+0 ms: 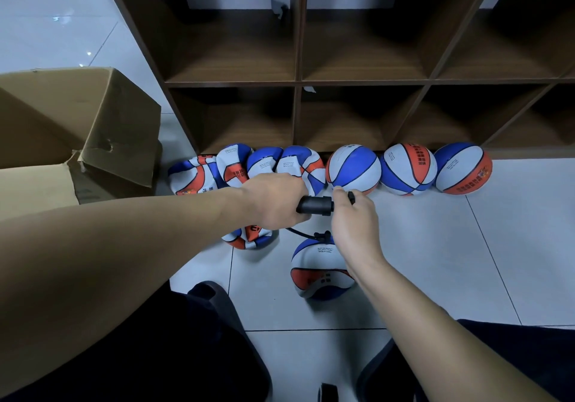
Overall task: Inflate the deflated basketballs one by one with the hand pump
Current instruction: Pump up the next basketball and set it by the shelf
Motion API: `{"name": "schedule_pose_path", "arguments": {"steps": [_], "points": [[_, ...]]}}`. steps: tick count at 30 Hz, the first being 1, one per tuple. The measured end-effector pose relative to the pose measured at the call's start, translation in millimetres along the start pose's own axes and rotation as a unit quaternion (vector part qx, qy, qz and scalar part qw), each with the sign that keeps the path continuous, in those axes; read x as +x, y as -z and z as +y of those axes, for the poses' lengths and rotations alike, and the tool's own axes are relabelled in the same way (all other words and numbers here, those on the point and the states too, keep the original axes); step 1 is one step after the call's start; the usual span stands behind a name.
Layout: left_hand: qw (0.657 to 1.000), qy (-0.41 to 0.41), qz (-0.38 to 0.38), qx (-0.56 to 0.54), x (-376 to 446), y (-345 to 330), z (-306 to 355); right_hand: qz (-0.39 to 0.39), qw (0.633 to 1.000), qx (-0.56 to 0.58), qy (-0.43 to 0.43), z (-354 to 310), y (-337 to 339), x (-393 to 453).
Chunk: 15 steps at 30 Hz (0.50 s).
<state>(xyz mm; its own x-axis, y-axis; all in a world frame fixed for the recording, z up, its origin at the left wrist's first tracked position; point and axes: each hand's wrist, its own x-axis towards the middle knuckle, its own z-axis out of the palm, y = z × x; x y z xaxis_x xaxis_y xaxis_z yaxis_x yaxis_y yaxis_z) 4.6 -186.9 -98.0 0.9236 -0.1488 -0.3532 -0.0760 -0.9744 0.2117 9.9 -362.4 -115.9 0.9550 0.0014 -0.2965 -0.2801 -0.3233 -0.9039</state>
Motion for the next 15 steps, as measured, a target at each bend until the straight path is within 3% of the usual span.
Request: {"name": "schedule_pose_path", "arguments": {"steps": [11,15], "points": [[1.000,-0.020,0.007,-0.017,7,9,-4,-0.010,1.000,-0.019,0.001,-11,14,17],[0.999,-0.004,-0.022,-0.028,6,10,-19,0.043,0.998,0.020,-0.042,-9,40,35]]}}
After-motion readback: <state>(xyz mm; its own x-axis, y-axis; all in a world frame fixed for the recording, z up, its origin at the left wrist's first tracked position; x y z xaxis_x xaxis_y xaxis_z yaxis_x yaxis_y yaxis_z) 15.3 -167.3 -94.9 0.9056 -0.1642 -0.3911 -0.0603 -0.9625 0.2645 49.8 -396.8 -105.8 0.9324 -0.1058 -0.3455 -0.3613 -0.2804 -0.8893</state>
